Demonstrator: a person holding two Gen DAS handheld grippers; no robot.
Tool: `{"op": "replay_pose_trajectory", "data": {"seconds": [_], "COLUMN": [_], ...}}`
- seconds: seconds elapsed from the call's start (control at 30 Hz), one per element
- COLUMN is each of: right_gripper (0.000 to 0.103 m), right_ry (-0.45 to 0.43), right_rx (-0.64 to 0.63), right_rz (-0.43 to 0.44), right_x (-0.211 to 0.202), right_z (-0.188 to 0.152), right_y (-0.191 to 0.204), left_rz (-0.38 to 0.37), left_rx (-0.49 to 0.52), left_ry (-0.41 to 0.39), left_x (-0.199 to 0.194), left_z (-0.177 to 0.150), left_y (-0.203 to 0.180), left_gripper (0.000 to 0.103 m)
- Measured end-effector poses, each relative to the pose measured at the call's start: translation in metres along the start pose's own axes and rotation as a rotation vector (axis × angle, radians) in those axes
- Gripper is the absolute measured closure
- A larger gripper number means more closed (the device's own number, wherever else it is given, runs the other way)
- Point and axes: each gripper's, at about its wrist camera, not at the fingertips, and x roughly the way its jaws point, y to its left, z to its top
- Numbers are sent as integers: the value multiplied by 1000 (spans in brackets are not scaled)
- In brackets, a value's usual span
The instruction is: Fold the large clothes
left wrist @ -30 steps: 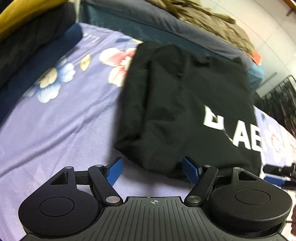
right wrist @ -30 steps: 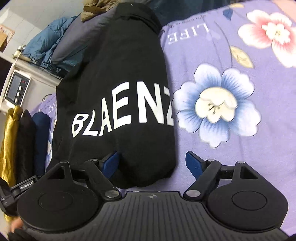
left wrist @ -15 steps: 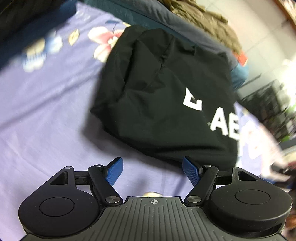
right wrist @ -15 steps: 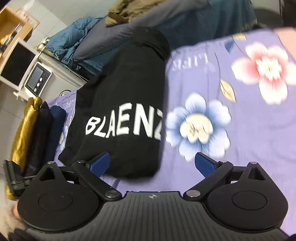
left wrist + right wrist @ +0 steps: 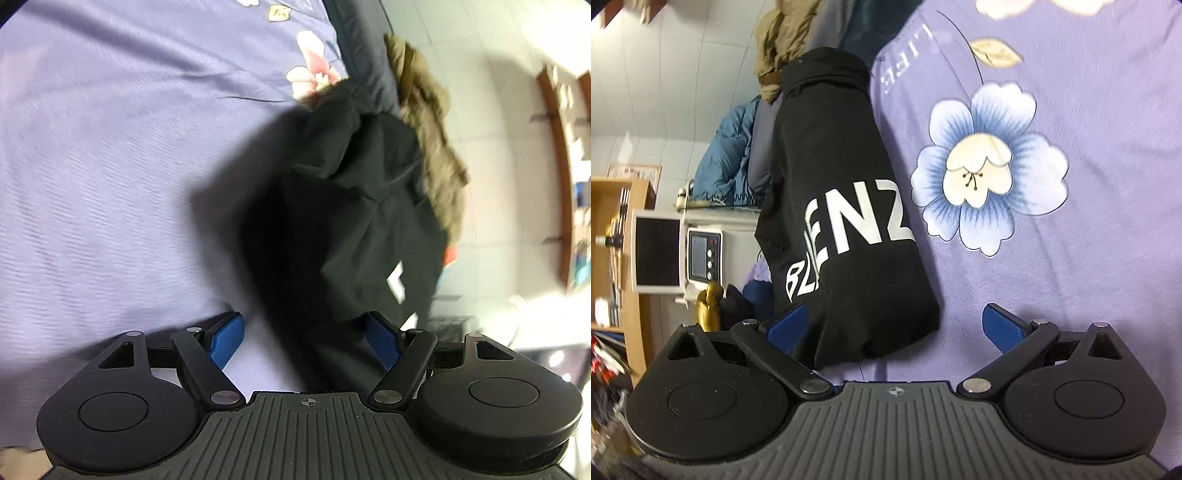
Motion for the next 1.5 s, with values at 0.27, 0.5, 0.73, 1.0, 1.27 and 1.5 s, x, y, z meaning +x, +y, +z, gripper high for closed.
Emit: {"op": "replay_pose_trajectory", "data": {"seconds": [0.27,0.5,0.73,1.0,1.27,1.5], "right_gripper": [2,5,8,19,55,64], "right_ry": [1,34,19,-35,-98,-226], "right_rx": [-18,-103,-220,-245,-323,-358], "right_rz": [-5,20,-13,-132,-250,-227], "right_x": [38,76,123,140,112,41], "right_z": [22,56,89,91,64,36], "right_y": [6,21,60,80,119,150], "left_rz": [-47,-61,-83,-11,20,-60], "left_rx": [-57,-85,-88,-118,66,228], "left_ry": [-55,-49,-73,-73,-20,50], "left_x": [24,36,52,49,32,22], "left_z": [12,22,29,28,19,-11], "left_y": [-4,-8,-15,-11,-58,-124], "left_gripper": [0,0,0,7,30,32]}}
